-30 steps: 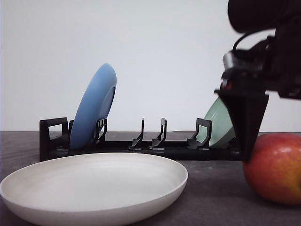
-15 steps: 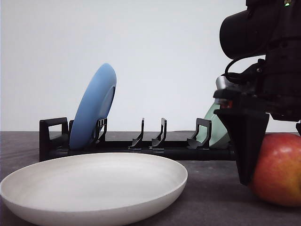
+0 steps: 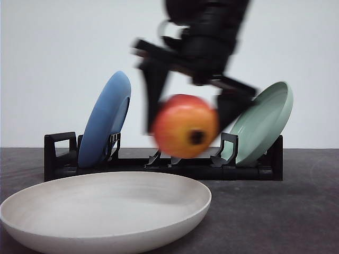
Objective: Place pomegranate in white plate
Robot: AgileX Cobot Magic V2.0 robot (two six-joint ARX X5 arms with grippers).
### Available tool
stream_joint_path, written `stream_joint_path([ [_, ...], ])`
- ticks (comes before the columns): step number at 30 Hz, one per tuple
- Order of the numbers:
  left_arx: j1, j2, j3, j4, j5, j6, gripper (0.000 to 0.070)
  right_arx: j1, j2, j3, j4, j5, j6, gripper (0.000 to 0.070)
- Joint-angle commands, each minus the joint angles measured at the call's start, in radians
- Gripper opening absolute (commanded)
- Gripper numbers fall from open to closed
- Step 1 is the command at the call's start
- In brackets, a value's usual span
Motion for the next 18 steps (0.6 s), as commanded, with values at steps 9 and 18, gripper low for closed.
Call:
stream_joint_path([
  [9,-0.013,0.005,0.011,0.009,-0.004,0.049,0.0592,0.127,0.163,0.079,0.06,0.036,0.032,0.0424],
  [18,-0.013,0.005,0.011,0.01,-0.004,0.069,0.0592,0.148,0.194,0.079,0.024,0.051,0.029,0.0429],
])
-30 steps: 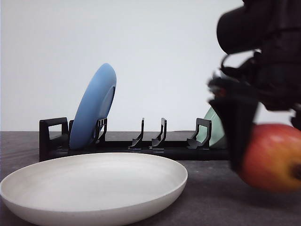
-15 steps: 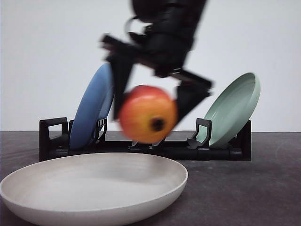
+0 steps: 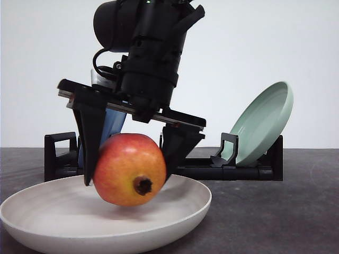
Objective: Place pomegranate in white plate
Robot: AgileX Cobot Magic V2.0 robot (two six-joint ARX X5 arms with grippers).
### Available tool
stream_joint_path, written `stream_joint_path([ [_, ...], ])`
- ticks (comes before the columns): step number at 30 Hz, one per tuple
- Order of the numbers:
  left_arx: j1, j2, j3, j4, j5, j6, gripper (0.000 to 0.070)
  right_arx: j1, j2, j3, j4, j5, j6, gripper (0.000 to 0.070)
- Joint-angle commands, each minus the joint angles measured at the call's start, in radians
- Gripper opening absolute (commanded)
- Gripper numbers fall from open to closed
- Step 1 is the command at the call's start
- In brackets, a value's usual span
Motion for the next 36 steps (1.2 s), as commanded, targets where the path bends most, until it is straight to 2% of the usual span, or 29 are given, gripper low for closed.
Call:
stream_joint_path([
  [1,-0.013,0.005,0.011,0.011,-0.004,0.017,0.0592,0.016,0.036,0.022,-0.008,0.0,0.007,0.043],
  [8,-0.013,0.005,0.011,0.012,-0.005,0.017,0.0592,0.025,0.046,0.021,-0.025,0.005,-0.012,0.0537],
  [12,-0.013,0.005,0.011,0.011,-0.007,0.017,0.0592,0.029,0.046,0.021,-0.018,0.007,-0.012,0.0692],
  [19,-0.013,0.005,0.011,0.012,-0.007,0.017,0.0592,0.028,0.029,0.023,-0.017,0.007,-0.042,0.07],
  [25,-0.013,0.005,0.011,0.011,-0.008,0.016,0.0593,0.019,-0.099,0.023,-0.043,0.013,-0.088,0.07],
  [28,-0.013,0.005,0.011,0.012,-0.017,0.01,0.0593,0.02,-0.21,0.022,-0.105,0.074,-0.116,0.07],
  [33,-0.013,0.006,0.011,0.012,-0.082,-0.034,0.0593,0.037,-0.445,0.0,-0.242,0.281,-0.116,0.07],
  [36,-0.013,0.006,0.011,0.012,-0.111,-0.08,0.0593,0.051,-0.613,-0.068,-0.261,0.361,-0.116,0.07],
])
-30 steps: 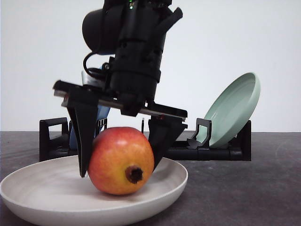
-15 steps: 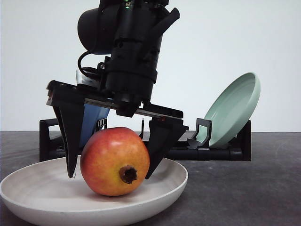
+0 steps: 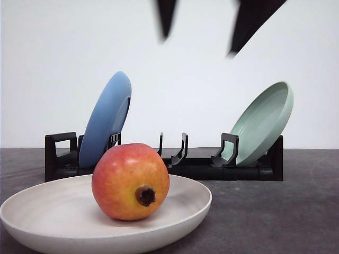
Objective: Place pomegranate in white plate
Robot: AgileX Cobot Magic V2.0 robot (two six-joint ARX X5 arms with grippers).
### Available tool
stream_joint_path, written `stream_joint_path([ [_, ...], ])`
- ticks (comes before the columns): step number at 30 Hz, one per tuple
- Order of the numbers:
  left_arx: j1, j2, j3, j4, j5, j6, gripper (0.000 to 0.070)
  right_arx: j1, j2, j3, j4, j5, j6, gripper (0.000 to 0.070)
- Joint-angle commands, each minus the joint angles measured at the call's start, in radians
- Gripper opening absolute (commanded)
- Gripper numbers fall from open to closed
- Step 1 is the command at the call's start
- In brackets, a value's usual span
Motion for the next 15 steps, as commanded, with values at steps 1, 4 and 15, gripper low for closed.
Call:
stream_joint_path([
  [1,-0.013,0.005,0.011,0.012,-0.015,-0.053,0.0593,0.018,-0.093,-0.043,-0.005,0.029,-0.009,0.07],
  [4,-0.013,0.005,0.011,0.016,-0.048,-0.086,0.0593,0.021,-0.282,-0.169,0.018,0.053,-0.009,0.07],
  [15,-0.013,0.005,0.011,0.011,-0.105,-0.116,0.0592,0.021,-0.906,-0.585,0.25,-0.039,-0.05,0.07],
])
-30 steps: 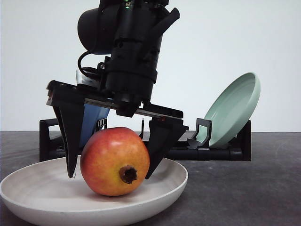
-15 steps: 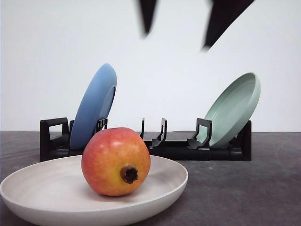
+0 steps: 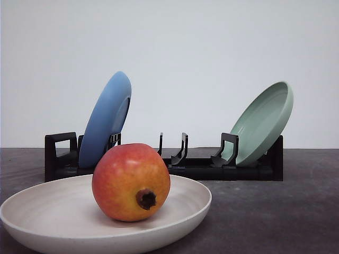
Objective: Place pomegranate in white plate
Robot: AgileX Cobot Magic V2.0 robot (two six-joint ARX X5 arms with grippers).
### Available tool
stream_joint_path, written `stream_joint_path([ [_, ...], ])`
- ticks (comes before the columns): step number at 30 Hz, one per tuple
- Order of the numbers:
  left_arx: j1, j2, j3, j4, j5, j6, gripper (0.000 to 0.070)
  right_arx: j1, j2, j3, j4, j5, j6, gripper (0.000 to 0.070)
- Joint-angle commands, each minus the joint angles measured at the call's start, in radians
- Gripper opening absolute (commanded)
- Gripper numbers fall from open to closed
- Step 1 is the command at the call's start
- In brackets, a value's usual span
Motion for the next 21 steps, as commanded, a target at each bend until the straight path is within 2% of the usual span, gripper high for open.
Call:
stream_joint_path([
  [1,-0.013,0.005,0.011,0.004,-0.005,-0.01,0.0592,0.011,-0.057,-0.028,0.03,-0.014,-0.024,0.07],
  [7,-0.013,0.005,0.011,0.005,-0.009,-0.01,0.0592,0.011,-0.167,-0.057,0.033,-0.044,-0.063,0.0695],
  [11,-0.013,0.005,0.011,0.009,-0.008,-0.01,0.0593,0.011,-0.176,-0.057,0.057,-0.078,-0.067,0.0617],
  [15,-0.013,0.005,0.011,0.012,-0.008,-0.01,0.0591,0.011,-0.174,-0.057,0.072,-0.073,-0.068,0.0617],
  [16,-0.013,0.005,0.011,0.012,-0.008,-0.01,0.0566,0.011,-0.174,-0.057,0.075,-0.071,-0.071,0.0608],
  [17,-0.013,0.005,0.011,0.009,-0.007,-0.01,0.0449,0.011,-0.174,-0.057,0.075,-0.073,-0.082,0.0532],
  [18,-0.013,0.005,0.011,0.004,-0.005,-0.01,0.0221,0.011,-0.174,-0.057,0.073,-0.077,-0.097,0.0332],
  [19,-0.013,0.005,0.011,-0.001,-0.001,-0.011,0.0011,0.011,-0.174,-0.057,0.072,-0.077,-0.118,0.0097],
  [20,-0.013,0.005,0.011,-0.003,-0.001,-0.014,0.0035,0.011,-0.174,-0.057,0.072,-0.074,-0.13,0.0012],
  [21,-0.013,0.005,0.011,-0.002,0.0,-0.016,0.0011,0.011,-0.174,-0.057,0.074,-0.065,-0.132,0.004],
])
